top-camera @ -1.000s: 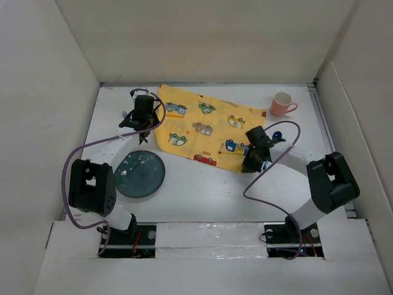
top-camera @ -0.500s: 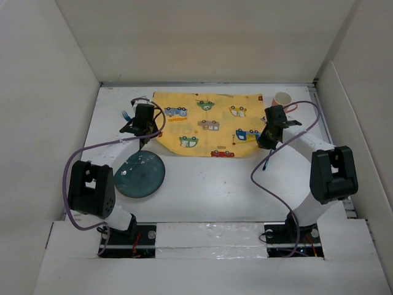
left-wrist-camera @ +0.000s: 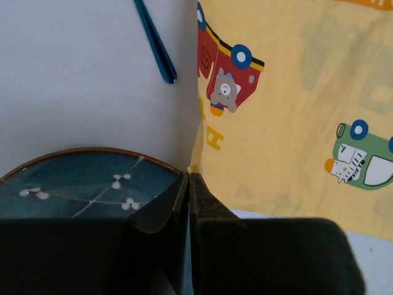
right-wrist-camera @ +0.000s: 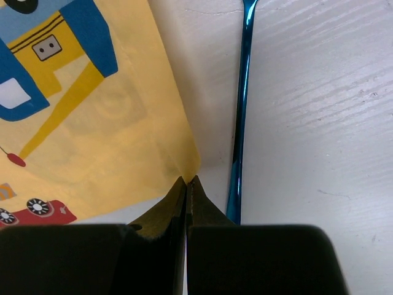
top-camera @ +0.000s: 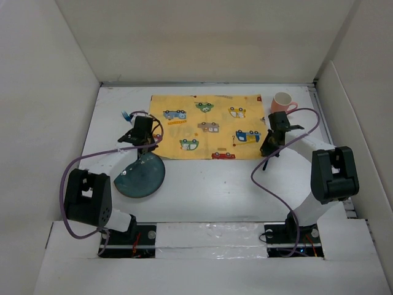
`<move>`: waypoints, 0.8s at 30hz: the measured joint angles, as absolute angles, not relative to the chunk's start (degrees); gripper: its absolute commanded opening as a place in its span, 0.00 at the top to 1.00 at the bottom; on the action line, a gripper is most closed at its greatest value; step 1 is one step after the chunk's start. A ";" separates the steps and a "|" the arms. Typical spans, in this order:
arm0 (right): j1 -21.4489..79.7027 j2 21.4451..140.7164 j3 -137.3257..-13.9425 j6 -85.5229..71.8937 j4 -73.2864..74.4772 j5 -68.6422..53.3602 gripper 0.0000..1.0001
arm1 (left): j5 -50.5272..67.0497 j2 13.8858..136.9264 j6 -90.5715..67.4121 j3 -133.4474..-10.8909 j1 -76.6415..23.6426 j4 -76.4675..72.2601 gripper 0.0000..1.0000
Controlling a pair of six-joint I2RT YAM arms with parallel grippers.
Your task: Set the dinner table for one person
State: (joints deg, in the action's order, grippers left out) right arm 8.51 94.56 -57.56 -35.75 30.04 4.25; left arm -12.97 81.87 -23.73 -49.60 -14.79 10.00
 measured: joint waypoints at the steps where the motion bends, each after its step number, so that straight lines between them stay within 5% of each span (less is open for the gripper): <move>1: 8.29 94.41 -57.56 -35.68 30.04 3.95 1.00 | -13.02 81.67 -23.86 -49.19 -14.79 10.37 1.00; 15: 8.23 90.35 -54.02 -34.39 31.29 1.04 0.99 | -17.67 81.28 -24.08 -48.27 -14.79 13.58 1.00; 17: 8.23 90.32 -53.76 -34.22 31.31 0.99 0.84 | -17.82 81.49 -24.08 -48.27 -14.79 13.72 0.98; 24: 8.23 90.32 -54.43 -33.67 32.05 0.86 0.58 | -17.67 81.19 -24.16 -48.27 -14.79 15.29 0.91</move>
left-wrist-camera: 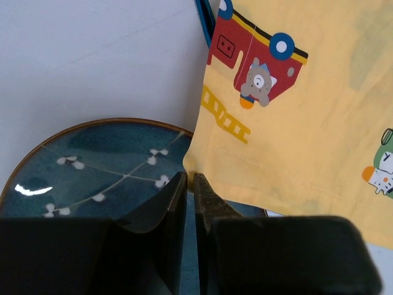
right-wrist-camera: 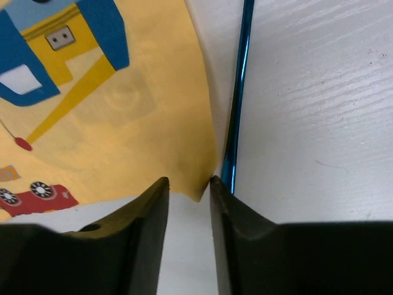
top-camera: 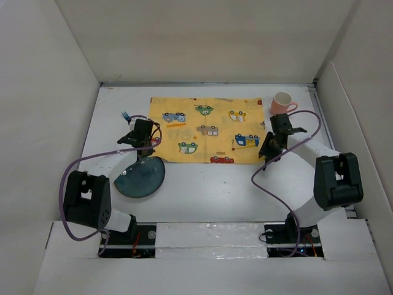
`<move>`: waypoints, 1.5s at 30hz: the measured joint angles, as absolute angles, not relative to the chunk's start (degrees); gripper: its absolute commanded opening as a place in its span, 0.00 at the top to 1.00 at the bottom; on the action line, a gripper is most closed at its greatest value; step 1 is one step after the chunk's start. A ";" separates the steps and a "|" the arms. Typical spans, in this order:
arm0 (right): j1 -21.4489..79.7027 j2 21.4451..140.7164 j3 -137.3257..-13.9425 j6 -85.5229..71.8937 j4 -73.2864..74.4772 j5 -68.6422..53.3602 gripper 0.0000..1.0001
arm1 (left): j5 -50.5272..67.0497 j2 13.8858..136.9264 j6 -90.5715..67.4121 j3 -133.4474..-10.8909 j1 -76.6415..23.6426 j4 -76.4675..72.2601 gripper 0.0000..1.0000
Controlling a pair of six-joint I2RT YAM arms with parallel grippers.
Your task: Set the dinner table for one person
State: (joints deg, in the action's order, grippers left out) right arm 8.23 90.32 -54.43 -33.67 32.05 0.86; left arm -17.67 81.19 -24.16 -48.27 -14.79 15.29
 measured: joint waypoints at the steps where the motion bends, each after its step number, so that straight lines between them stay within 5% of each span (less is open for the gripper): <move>1: 8.23 90.32 -54.94 -33.63 32.23 0.86 0.55 | -17.52 80.86 -24.21 -48.27 -14.79 15.70 0.91; 6: 8.23 89.21 -58.00 -33.21 32.75 1.54 0.45 | -15.64 77.80 -24.58 -48.27 -14.79 16.88 0.86; 10: 8.84 86.08 -60.18 -32.99 33.26 1.89 0.41 | -14.74 75.94 -24.71 -48.45 -14.79 17.67 0.60; 14: 12.78 82.26 -62.24 -32.71 34.20 2.85 0.43 | -14.46 74.52 -24.75 -50.98 -14.79 19.49 0.54; 15: 14.13 81.54 -62.48 -32.67 34.24 2.94 0.47 | -14.22 74.17 -24.75 -52.56 -14.79 20.08 0.54; 19: 19.40 78.67 -62.13 -32.45 33.47 -0.27 1.00 | -11.81 71.96 -24.82 -60.16 -14.79 20.38 0.58; 23: 26.81 76.49 -59.79 -34.96 26.28 -6.76 1.00 | -6.81 68.01 -25.80 -64.82 -14.79 19.07 0.63; 24: 29.30 77.08 -59.33 -36.10 23.57 -8.51 0.98 | -5.23 66.92 -26.33 -65.78 -14.79 18.79 0.64; 25: 32.03 78.19 -59.13 -37.50 20.69 -10.00 0.80 | -4.03 66.13 -26.85 -66.48 -14.83 18.61 0.64; 28: 40.03 85.27 -59.61 -41.52 11.03 -13.15 0.48 | -1.43 64.40 -28.47 -68.82 -15.62 18.46 0.64; 29: 42.17 88.14 -60.18 -42.68 8.93 -13.61 0.44 | -0.95 63.81 -28.93 -69.28 -16.05 18.46 0.64; 37: 53.58 111.48 -68.34 -49.95 -4.51 -17.34 0.37 | -0.49 57.82 -31.42 -68.58 -18.24 21.71 0.63; 45: 56.51 124.53 -80.27 -54.74 -8.60 -17.52 0.42 | -2.59 54.15 -31.92 -65.21 -19.81 25.87 0.63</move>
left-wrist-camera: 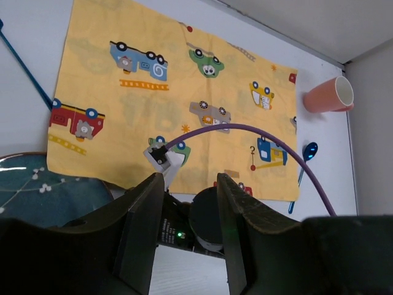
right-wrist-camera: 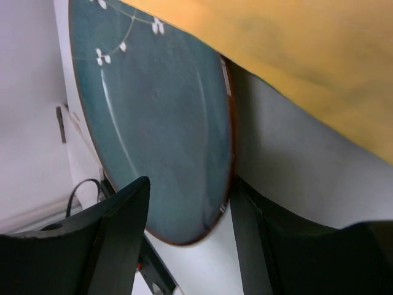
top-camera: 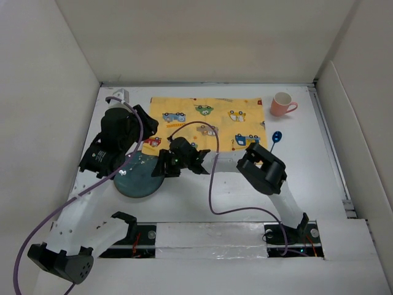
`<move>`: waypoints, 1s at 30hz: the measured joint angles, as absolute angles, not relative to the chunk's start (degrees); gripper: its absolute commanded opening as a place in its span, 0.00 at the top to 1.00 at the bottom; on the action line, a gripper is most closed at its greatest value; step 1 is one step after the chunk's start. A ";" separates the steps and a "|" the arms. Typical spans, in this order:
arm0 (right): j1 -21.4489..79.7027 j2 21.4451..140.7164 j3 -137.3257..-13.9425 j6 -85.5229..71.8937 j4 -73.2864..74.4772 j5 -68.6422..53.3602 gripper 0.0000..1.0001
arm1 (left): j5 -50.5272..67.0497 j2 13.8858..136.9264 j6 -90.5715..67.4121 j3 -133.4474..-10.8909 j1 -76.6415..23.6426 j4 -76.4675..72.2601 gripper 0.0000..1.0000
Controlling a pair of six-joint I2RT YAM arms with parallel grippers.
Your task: Set the dinner table for one person
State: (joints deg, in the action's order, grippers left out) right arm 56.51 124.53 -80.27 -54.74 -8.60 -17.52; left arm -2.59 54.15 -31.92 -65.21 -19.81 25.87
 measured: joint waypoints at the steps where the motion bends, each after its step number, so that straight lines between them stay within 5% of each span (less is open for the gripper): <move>1: 56.88 125.49 -81.30 -55.46 -8.78 -17.26 0.45 | -2.92 54.13 -31.90 -65.21 -20.01 26.17 0.62; 3: 57.47 126.80 -82.13 -56.97 -9.78 -16.97 0.56 | -3.51 54.02 -31.81 -65.21 -20.32 26.50 0.62; 4: 57.71 127.57 -82.52 -57.67 -10.52 -16.95 0.76 | -3.70 54.00 -31.75 -65.21 -20.53 26.59 0.63; 5: 57.87 128.40 -82.98 -58.28 -10.92 -16.82 0.83 | -3.99 54.00 -31.66 -65.21 -20.73 26.61 0.62; 9: 58.15 130.52 -84.18 -62.50 -13.19 -17.69 1.00 | -5.69 54.15 -30.85 -65.73 -20.95 27.55 0.61; 21: 59.09 111.74 -77.89 -48.73 6.13 -17.39 1.00 | -18.59 57.34 -25.08 -75.99 -20.62 28.42 0.49; 30: 43.77 94.59 -77.62 -43.57 12.56 -18.83 1.00 | -20.29 62.46 -26.09 -72.66 -18.13 27.49 0.49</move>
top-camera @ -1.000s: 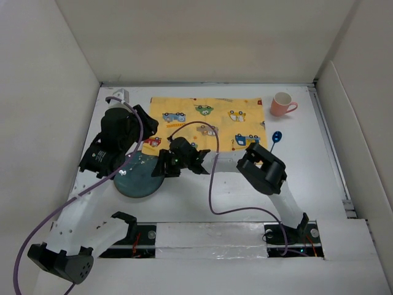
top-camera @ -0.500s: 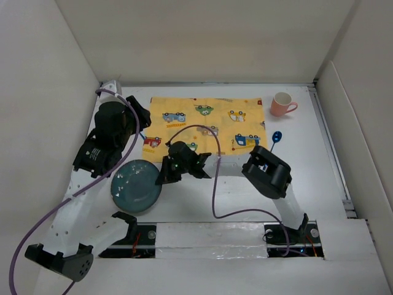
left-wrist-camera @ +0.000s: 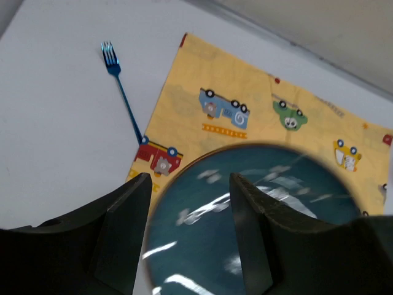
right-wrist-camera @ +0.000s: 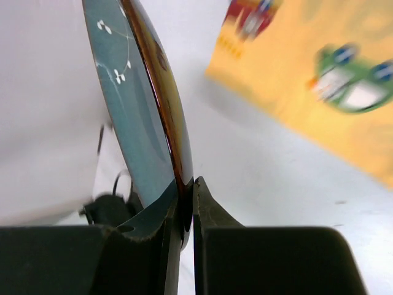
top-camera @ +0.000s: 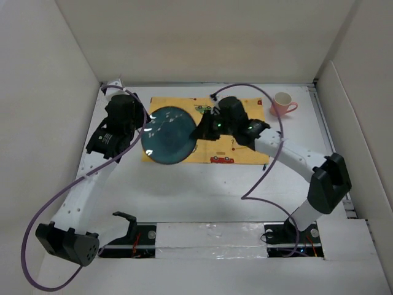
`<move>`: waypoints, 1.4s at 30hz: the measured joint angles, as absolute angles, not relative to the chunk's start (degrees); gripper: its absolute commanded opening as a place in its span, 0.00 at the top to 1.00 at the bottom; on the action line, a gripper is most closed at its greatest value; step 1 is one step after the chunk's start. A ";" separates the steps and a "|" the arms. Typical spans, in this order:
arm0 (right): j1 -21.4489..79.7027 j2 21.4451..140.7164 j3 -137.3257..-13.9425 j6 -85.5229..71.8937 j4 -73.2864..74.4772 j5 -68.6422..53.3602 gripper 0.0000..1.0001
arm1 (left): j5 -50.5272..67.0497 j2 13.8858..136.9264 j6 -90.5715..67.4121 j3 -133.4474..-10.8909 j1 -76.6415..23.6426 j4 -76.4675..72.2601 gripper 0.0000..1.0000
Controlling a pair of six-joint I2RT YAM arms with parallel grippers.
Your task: Set the dinner table for one person
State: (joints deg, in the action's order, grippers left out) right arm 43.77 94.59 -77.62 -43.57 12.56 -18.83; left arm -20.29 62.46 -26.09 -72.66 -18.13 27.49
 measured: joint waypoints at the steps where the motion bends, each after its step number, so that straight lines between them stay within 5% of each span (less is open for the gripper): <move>1: 41.41 92.79 -76.99 -43.11 12.53 -18.72 1.00 | -19.92 63.11 -26.57 -71.57 -18.13 27.22 0.50; 9: 24.97 84.79 -69.58 -41.85 13.30 -20.82 1.00 | -15.64 70.32 -30.57 -60.38 -14.46 23.14 0.51; 18: 18.63 99.90 -71.88 -43.44 11.81 -26.44 1.00 | -14.92 78.98 -32.97 -53.56 -13.63 19.81 0.39; 37: 17.37 99.18 -71.18 -45.01 8.12 -28.16 1.00 | -14.63 90.19 -33.95 -48.36 -10.76 14.33 0.71; 42: 17.37 98.85 -71.09 -44.95 8.19 -28.27 1.00 | -15.27 90.85 -34.09 -48.56 -10.46 13.04 0.96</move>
